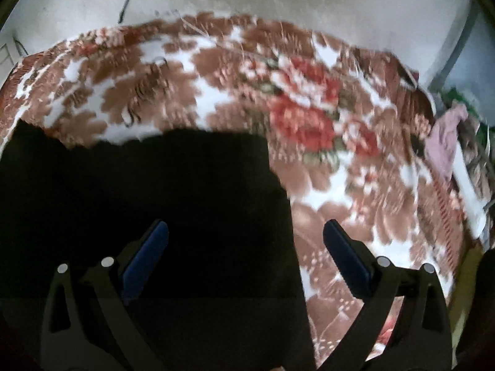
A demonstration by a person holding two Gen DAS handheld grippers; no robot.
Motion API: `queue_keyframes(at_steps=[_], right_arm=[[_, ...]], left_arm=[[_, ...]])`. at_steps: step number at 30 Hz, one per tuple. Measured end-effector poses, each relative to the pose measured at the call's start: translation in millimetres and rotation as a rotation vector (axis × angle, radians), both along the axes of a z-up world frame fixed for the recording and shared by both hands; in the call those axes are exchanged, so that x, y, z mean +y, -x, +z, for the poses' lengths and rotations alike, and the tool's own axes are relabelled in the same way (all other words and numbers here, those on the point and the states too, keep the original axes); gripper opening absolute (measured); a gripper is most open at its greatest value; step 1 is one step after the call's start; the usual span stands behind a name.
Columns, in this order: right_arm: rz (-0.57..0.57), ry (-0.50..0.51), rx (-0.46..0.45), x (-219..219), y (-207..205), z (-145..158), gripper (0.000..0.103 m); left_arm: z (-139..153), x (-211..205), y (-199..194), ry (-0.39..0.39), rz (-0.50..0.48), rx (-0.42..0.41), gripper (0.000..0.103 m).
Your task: Fold large clothes
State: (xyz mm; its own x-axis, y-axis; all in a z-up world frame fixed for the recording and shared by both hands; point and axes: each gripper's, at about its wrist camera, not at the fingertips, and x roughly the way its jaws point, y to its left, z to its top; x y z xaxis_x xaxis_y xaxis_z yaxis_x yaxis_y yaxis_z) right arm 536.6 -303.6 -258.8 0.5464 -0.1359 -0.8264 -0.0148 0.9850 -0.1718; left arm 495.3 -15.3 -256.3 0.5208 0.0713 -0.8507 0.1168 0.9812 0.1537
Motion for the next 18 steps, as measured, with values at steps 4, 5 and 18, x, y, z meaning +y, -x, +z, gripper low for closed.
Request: queue_keyframes(at_steps=[4, 5, 18], right_arm=[[0.008, -0.025, 0.007, -12, 3, -17, 0.098], [0.011, -0.016, 0.004, -15, 3, -20, 0.098], [0.007, -0.029, 0.005, -51, 11, -17, 0.098]], left_arm=[[-25, 26, 0, 0.043, 0.017, 0.069, 0.099], [-27, 28, 1, 0.022, -0.004, 0.070, 0.099], [-2, 43, 13, 0.005, 0.019, 0.041, 0.099]])
